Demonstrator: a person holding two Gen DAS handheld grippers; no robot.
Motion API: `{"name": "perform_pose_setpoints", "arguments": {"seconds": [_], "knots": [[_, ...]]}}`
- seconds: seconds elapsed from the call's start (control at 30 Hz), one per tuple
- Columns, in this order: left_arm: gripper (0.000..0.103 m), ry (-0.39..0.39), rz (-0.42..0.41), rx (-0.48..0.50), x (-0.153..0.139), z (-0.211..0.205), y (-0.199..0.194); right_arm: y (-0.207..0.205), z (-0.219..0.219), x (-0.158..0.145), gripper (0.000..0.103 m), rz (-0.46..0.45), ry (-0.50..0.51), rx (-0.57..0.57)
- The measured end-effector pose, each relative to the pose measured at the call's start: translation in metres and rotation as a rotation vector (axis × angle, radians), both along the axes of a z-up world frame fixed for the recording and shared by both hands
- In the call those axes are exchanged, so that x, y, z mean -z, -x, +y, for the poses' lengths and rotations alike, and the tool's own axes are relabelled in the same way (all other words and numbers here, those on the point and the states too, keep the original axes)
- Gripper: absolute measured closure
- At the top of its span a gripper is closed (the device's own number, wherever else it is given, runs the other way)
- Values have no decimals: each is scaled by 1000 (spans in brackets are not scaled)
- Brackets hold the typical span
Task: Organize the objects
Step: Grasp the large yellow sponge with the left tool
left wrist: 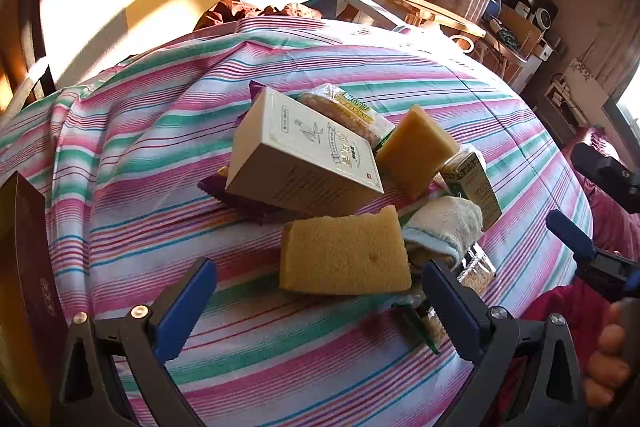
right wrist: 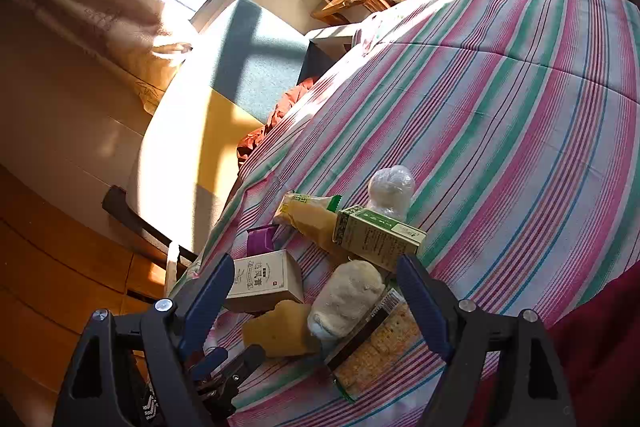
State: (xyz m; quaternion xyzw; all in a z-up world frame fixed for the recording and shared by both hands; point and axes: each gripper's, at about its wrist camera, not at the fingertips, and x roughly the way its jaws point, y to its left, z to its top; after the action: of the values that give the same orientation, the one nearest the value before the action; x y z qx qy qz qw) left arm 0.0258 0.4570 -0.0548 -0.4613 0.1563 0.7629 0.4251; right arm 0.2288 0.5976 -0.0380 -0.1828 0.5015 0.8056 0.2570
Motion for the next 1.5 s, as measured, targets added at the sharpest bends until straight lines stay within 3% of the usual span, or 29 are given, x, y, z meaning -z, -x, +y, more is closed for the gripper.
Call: {"name": "perform_pose_setpoints", "arguments": {"seconds": [0.3, 0.43, 0.53, 1.0, 1.5], "knots": [[0, 36, 18, -17, 23, 30, 7, -3, 4, 3, 18, 37, 32, 1], [28, -9, -46, 25, 29, 18, 9, -5, 6, 6, 18, 49, 52, 10], [32, -29, 2, 55, 20, 4, -1, -6, 7, 7, 18, 41, 58, 16], [32, -82, 29, 59, -3, -97, -15, -6, 12, 16, 18, -23, 113, 55], [32, -192, 52, 11, -37, -174, -20, -2, 16, 25, 18, -127, 162, 81]]}}
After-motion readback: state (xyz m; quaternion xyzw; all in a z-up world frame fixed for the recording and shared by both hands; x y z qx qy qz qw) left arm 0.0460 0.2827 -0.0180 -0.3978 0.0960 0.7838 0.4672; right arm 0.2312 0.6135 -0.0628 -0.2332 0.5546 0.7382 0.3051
